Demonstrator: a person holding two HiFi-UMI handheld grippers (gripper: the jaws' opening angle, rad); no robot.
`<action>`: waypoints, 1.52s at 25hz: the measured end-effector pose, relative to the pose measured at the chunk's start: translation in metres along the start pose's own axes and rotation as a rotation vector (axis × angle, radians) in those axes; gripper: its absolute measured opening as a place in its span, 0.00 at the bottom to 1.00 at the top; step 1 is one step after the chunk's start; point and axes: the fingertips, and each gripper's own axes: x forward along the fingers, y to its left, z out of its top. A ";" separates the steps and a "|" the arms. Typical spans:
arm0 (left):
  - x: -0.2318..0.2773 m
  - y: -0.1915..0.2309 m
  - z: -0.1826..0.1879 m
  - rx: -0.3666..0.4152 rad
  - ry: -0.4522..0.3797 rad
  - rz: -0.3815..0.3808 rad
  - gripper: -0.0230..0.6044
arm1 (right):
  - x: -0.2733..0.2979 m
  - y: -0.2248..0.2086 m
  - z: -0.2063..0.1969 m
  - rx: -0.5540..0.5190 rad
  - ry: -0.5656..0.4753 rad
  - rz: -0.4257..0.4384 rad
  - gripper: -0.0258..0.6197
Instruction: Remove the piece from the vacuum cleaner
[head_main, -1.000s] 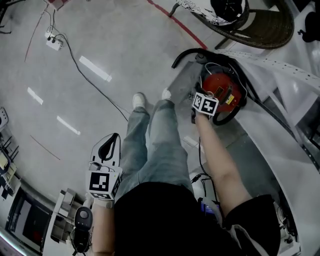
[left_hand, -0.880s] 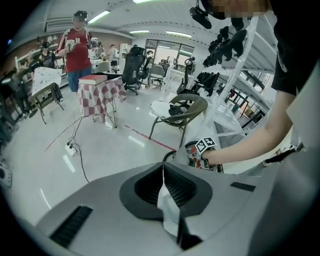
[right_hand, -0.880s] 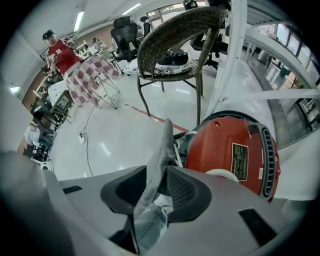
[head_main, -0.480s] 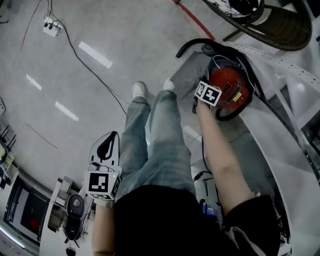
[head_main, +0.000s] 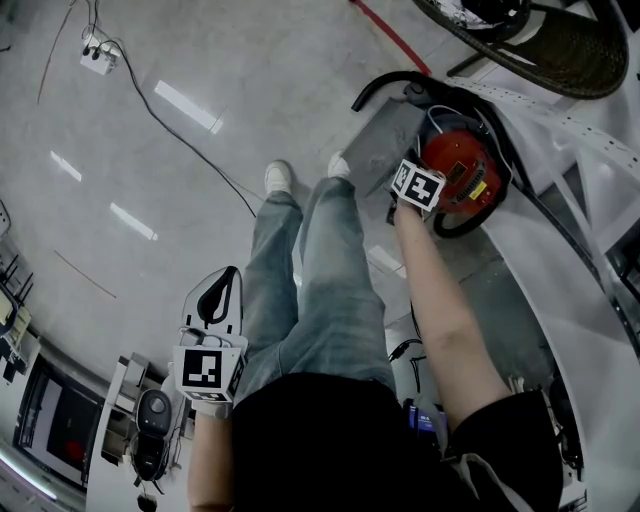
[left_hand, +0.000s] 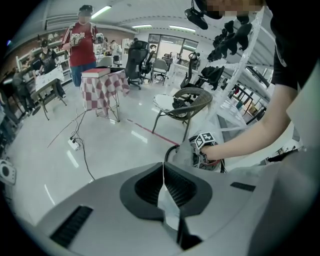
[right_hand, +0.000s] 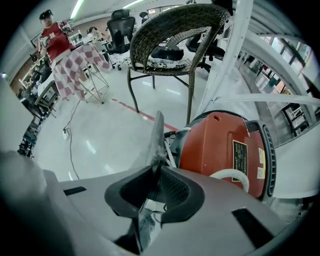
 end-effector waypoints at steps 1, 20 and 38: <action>0.000 0.001 -0.001 -0.002 0.003 -0.001 0.07 | 0.000 0.000 0.000 -0.001 -0.006 0.002 0.16; 0.004 0.018 -0.021 -0.043 0.048 -0.024 0.07 | 0.018 0.010 -0.002 -0.022 0.037 -0.017 0.15; 0.002 0.030 -0.033 -0.051 0.060 -0.039 0.07 | 0.010 0.012 0.000 -0.104 0.011 -0.114 0.13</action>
